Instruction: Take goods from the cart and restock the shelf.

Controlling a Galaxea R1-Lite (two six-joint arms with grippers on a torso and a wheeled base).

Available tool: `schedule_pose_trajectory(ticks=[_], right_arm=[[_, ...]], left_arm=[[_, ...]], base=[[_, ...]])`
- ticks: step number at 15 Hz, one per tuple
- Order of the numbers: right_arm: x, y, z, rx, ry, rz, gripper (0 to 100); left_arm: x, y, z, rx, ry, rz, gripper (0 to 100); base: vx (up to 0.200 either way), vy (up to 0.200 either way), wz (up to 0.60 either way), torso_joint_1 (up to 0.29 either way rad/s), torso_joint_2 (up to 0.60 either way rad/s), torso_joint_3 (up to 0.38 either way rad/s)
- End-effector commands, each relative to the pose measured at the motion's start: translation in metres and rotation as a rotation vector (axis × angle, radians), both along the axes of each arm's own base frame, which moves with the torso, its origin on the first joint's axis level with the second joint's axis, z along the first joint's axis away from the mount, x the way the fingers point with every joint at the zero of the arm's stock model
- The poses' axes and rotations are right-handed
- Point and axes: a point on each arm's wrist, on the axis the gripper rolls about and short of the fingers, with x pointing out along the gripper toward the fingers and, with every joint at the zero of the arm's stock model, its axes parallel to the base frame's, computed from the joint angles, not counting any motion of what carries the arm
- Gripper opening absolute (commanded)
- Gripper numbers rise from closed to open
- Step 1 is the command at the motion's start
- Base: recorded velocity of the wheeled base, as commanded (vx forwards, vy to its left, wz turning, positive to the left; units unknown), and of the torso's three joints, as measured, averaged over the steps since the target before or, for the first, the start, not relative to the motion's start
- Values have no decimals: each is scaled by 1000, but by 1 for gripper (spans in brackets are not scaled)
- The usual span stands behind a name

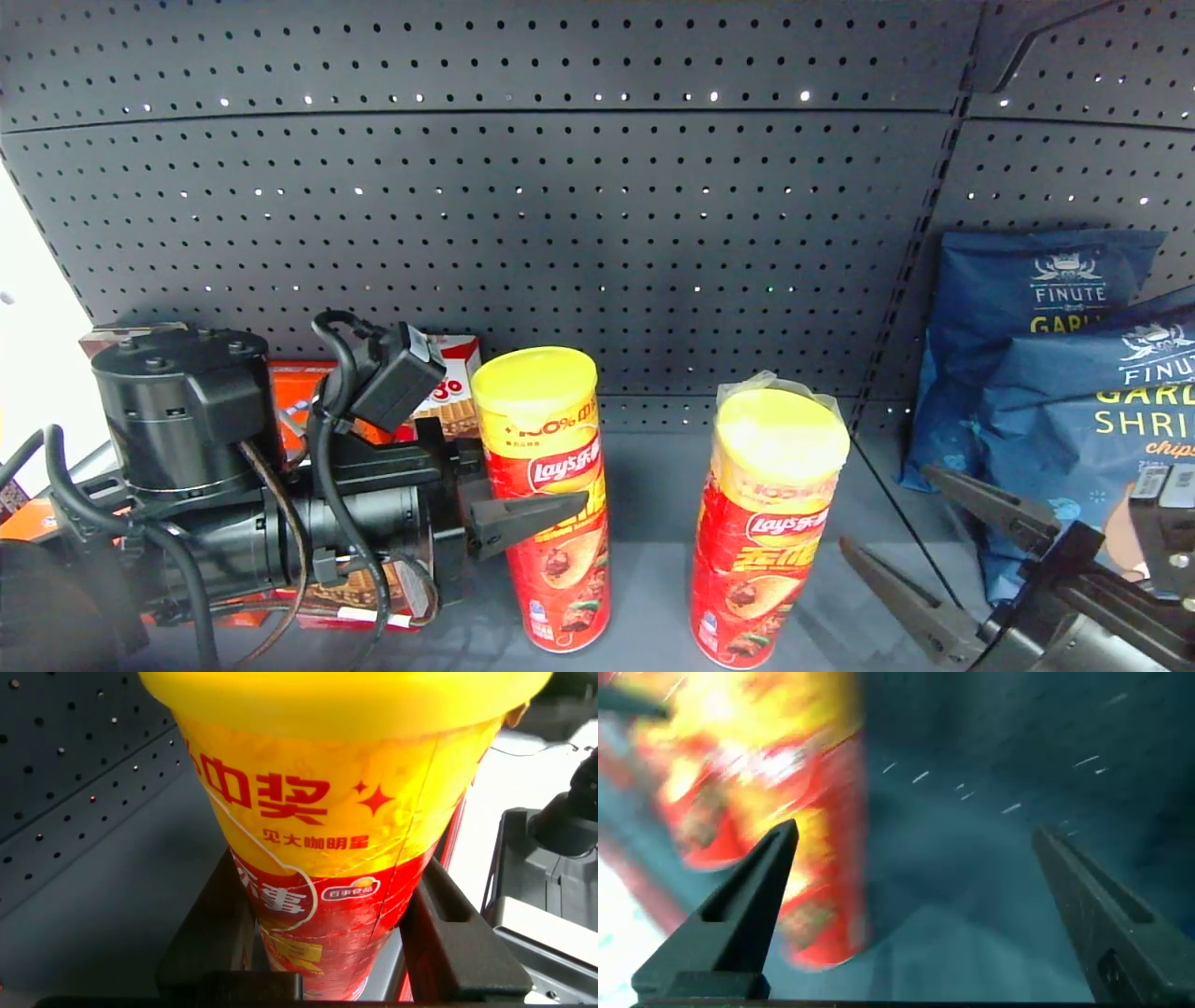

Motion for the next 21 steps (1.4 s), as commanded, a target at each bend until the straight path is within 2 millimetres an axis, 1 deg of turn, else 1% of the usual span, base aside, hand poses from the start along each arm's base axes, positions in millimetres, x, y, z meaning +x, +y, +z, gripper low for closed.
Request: schedule_pose_trajectory(ticks=[1,4,7,8,10,11,13,14,15,16,17,18,19,20,21], right_arm=[[-7,-16,14,52,-70,-52,100],[-12,-36,22,72,-123,-152,100],[-13,-61,28,53,-172,-346,100],[-16,-75,27,33,-169,-460,100],[-31,-89,22,4,-126,-568,100],[-41,-94,17,-12,-93,-612,100],[-75,-102,-3,-51,-7,-683,100],[-90,-104,-14,-64,20,-702,100],[-109,-106,-30,-75,43,-708,100],[-122,-108,-43,-77,45,-692,100],[-134,-109,-61,-86,72,-674,100],[-133,-109,-62,-75,97,-678,100],[-133,-109,-61,-70,88,-678,100],[-133,-108,-61,-68,91,-647,100],[-133,-106,-61,-67,88,-521,100]], left_arm=[[-1,0,0,0,-1,-1,0],[-1,1,0,0,-1,2,0],[-1,1,0,0,-1,3,0],[0,1,1,-1,-3,5,0],[1,1,3,-2,-12,21,0],[2,1,4,-3,-19,29,0],[-1,2,1,2,-8,29,0],[-5,4,1,2,-11,26,0],[-7,4,3,-1,-16,26,0],[-8,5,4,-3,-19,26,0],[-9,6,6,-7,-25,26,0],[-10,7,7,-8,-26,26,0],[-11,7,6,-8,-26,26,0],[-10,7,8,-12,-33,26,0],[-10,6,9,-14,-36,20,0]], base=[[0,0,0,0,0,0],[0,0,0,0,0,0],[0,0,0,0,0,0],[0,0,0,0,0,0],[0,0,0,0,0,0],[0,0,0,0,0,0],[0,0,0,0,0,0],[0,0,0,0,0,0],[0,0,0,0,0,0],[0,0,0,0,0,0],[0,0,0,0,0,0],[0,0,0,0,0,0],[0,0,0,0,0,0],[0,0,0,0,0,0],[0,0,0,0,0,0]])
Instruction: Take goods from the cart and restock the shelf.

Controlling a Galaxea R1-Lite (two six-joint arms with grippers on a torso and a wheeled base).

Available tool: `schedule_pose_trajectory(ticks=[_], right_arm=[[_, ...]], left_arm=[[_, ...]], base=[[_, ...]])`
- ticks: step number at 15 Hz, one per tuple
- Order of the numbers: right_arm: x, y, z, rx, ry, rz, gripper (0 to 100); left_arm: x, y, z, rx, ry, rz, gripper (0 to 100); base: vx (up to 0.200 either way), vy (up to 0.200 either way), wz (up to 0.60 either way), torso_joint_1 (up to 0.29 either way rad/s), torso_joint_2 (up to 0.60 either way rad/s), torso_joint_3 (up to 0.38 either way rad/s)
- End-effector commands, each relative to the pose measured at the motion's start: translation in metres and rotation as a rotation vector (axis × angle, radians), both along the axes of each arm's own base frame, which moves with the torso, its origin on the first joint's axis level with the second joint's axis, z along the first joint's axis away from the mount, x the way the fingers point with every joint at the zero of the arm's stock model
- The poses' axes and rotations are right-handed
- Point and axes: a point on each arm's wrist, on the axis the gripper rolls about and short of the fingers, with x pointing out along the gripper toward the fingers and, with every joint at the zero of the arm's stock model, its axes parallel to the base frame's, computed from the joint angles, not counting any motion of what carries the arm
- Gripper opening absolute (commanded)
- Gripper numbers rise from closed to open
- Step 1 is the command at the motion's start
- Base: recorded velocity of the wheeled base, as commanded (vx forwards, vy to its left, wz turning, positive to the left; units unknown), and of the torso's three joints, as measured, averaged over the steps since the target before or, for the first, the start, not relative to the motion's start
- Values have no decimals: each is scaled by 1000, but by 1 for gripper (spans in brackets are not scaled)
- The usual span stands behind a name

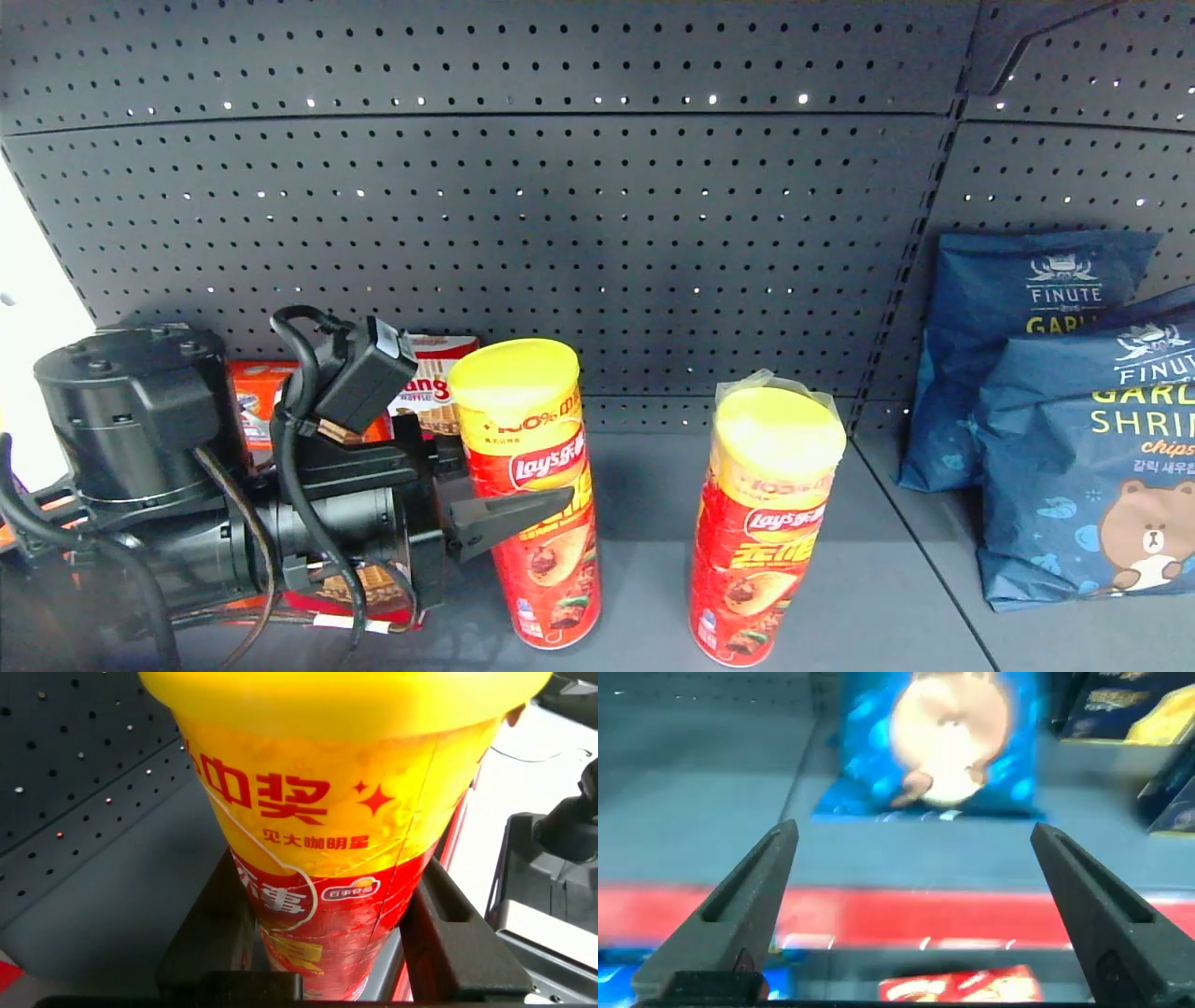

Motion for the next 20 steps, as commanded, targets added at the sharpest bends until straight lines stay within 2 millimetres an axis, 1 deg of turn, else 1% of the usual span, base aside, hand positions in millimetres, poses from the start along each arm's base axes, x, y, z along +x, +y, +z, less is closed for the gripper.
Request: schedule_pose_trajectory(ticks=[1,2,5,9,12,14,16,19,20], right_arm=[[-9,4,-8,24,-26,215,100],[-9,4,-13,18,28,236,100],[-9,3,-13,73,27,195,100],[-9,3,-13,79,29,186,100],[-9,3,-13,77,29,187,100],[-9,3,-13,77,29,186,100],[-9,3,-13,77,29,187,100],[-9,3,-13,77,27,187,100],[-9,3,-13,79,29,189,100]], left_arm=[[-1,0,2,-5,-8,-3,0],[-1,0,2,-3,-8,-3,0],[-1,0,3,-5,-10,-3,0],[1,1,7,-7,-26,33,0],[5,-4,20,-31,-74,39,0],[13,-5,42,-68,-138,69,0],[15,-9,54,-87,-170,62,0],[14,-11,53,-85,-172,47,0],[18,-12,56,-88,-182,53,0]], base=[[0,0,0,0,0,0],[0,0,0,0,0,0],[0,0,0,0,0,0],[0,0,0,0,0,0],[0,0,0,0,0,0],[0,0,0,0,0,0],[0,0,0,0,0,0],[0,0,0,0,0,0],[0,0,0,0,0,0]])
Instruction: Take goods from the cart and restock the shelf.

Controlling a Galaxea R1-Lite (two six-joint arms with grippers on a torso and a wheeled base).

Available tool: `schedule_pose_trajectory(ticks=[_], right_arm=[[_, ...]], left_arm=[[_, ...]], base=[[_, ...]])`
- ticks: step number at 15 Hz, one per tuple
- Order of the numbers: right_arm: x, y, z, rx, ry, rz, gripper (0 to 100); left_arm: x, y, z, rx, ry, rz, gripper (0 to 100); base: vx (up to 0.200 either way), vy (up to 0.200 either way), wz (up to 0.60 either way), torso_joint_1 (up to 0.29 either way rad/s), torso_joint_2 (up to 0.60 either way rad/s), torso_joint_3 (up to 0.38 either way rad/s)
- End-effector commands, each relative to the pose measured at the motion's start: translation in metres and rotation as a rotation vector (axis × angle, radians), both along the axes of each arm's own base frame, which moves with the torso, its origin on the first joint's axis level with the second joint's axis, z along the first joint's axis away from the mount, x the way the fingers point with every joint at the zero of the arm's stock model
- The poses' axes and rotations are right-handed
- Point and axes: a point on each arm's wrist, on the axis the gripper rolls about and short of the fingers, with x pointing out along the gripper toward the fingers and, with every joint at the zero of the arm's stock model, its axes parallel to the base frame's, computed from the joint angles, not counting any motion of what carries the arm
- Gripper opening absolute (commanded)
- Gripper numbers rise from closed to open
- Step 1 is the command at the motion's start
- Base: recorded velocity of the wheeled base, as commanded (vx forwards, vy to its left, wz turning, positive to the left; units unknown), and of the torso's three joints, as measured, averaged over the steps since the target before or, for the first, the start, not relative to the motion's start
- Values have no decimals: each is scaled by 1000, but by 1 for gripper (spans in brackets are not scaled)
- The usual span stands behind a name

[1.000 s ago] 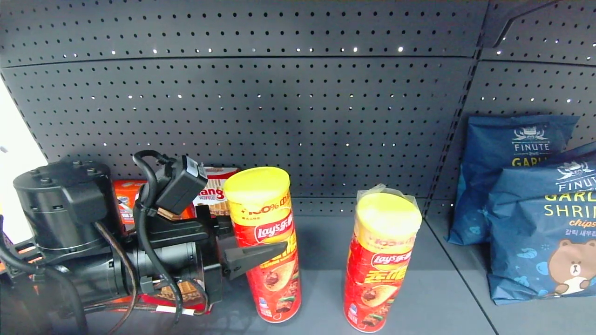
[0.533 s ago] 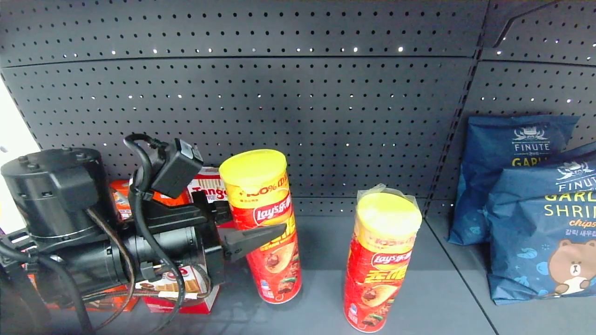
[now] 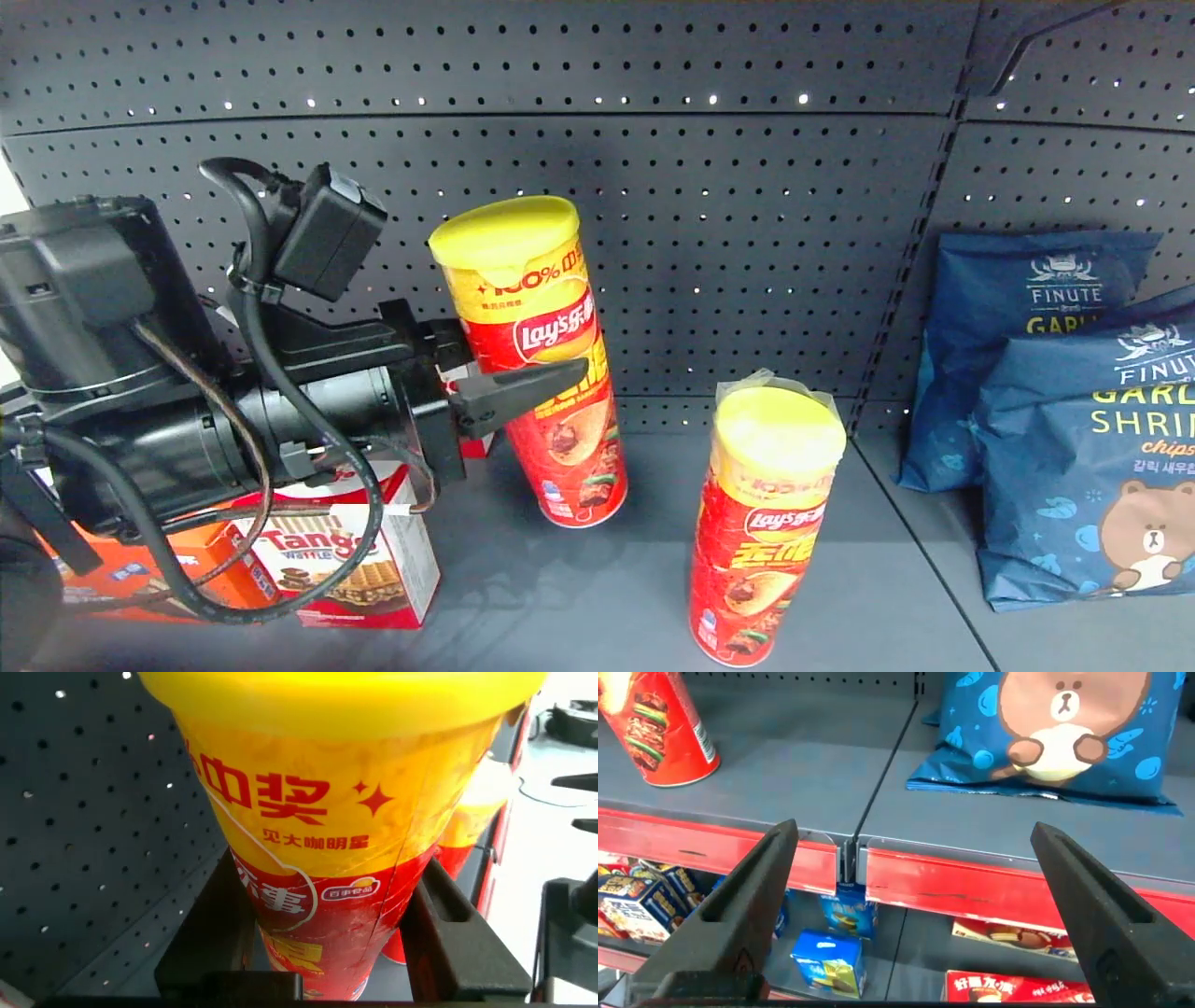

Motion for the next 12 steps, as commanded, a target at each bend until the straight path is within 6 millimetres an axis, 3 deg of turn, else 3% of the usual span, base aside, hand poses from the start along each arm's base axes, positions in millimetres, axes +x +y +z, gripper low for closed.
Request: schedule_pose_trajectory(ticks=[1,7,12], right_arm=[[0,0,0,-1,6,-1,100],[0,0,0,-1,6,2,100],[0,0,0,0,4,0,100]], left_arm=[[6,-2,6,-6,-15,9,0],[18,-6,-10,92,55,57,0],[31,-15,-2,135,93,40,0]], base=[[0,0,0,0,0,0],[0,0,0,0,0,0],[0,0,0,0,0,0]])
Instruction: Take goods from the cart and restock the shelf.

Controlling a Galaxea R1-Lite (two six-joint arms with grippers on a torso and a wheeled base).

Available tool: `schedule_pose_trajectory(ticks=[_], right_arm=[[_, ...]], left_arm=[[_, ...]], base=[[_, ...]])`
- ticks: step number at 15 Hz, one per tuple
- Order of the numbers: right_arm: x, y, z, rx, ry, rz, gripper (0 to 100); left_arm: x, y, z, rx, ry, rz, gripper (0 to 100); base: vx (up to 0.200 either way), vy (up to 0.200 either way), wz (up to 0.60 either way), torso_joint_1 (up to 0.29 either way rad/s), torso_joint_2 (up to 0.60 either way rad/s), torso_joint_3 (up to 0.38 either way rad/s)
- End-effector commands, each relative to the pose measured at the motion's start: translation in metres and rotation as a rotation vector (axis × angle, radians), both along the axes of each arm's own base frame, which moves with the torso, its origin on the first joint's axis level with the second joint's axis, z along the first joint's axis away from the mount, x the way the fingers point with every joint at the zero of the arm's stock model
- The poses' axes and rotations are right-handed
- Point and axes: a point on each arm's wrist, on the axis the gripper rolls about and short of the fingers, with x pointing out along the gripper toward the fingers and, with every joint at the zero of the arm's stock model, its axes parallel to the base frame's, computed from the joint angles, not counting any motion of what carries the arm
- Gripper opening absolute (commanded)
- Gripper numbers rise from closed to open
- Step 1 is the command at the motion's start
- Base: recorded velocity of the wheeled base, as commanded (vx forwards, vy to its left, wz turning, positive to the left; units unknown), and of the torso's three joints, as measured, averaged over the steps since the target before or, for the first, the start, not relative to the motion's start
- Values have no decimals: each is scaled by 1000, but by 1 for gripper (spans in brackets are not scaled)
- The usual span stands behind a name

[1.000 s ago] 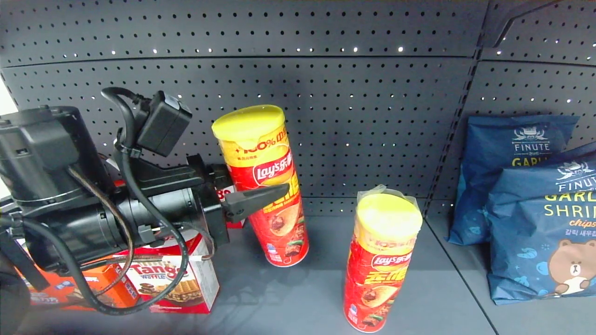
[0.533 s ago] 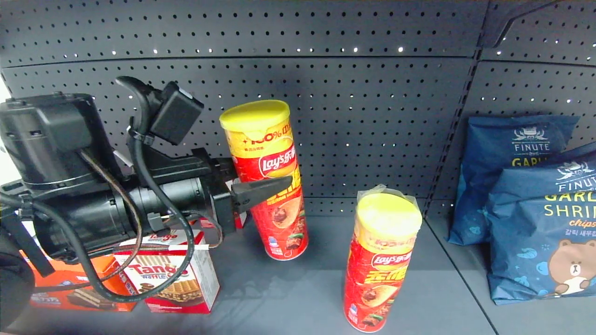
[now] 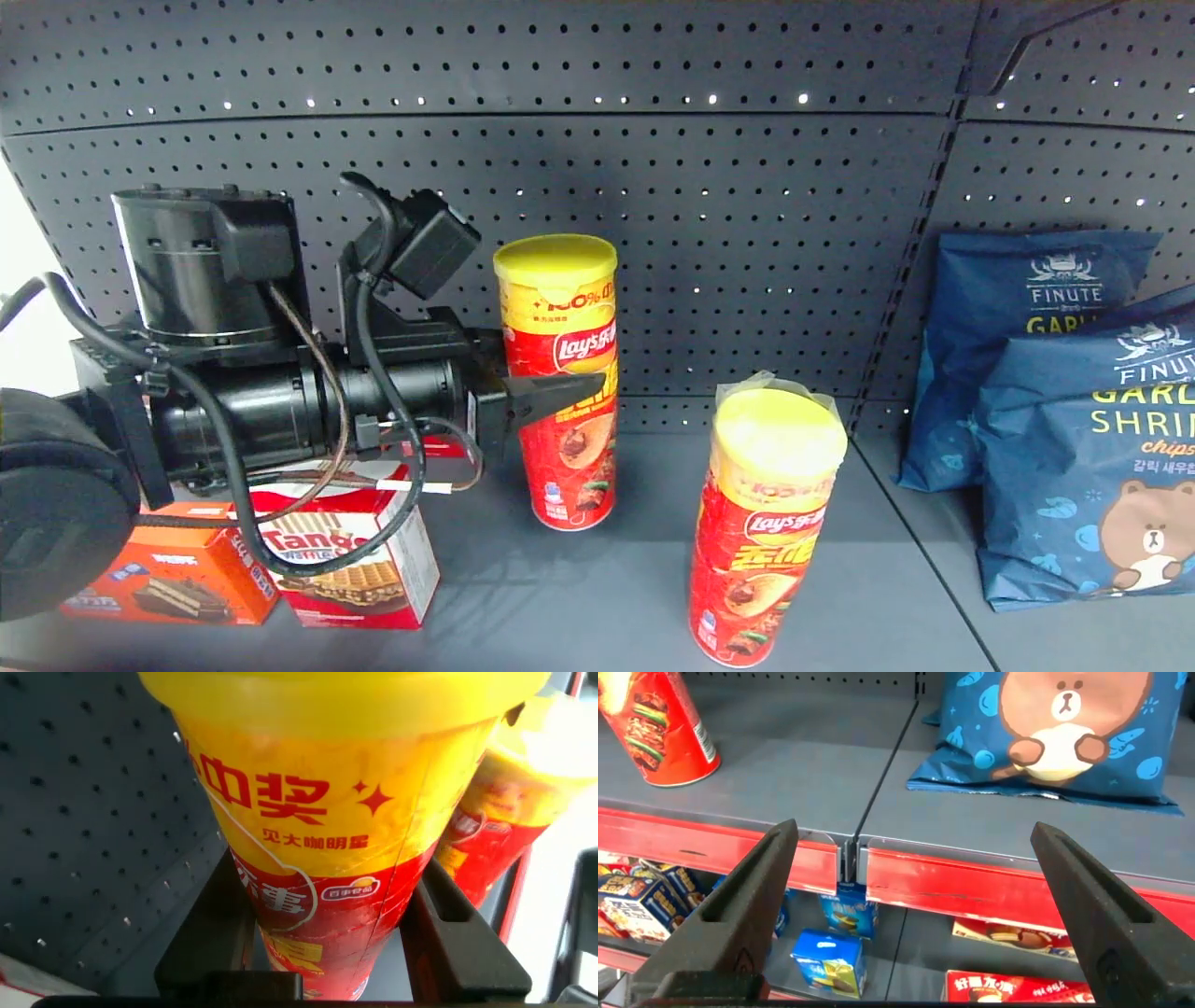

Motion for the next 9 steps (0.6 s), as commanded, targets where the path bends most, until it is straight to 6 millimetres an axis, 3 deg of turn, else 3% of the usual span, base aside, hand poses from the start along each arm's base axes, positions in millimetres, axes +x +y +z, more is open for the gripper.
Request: schedule_pose_trajectory(ticks=[1,4,9], right_arm=[[0,0,0,-1,5,1,100],[0,0,0,-1,5,1,100],[0,0,0,-1,5,-1,100]], left_arm=[[13,-4,6,-2,-7,3,0],[23,-9,7,51,37,-73,0],[58,-24,11,35,17,-114,0]], base=[[0,0,0,0,0,0],[0,0,0,0,0,0],[0,0,0,0,0,0]])
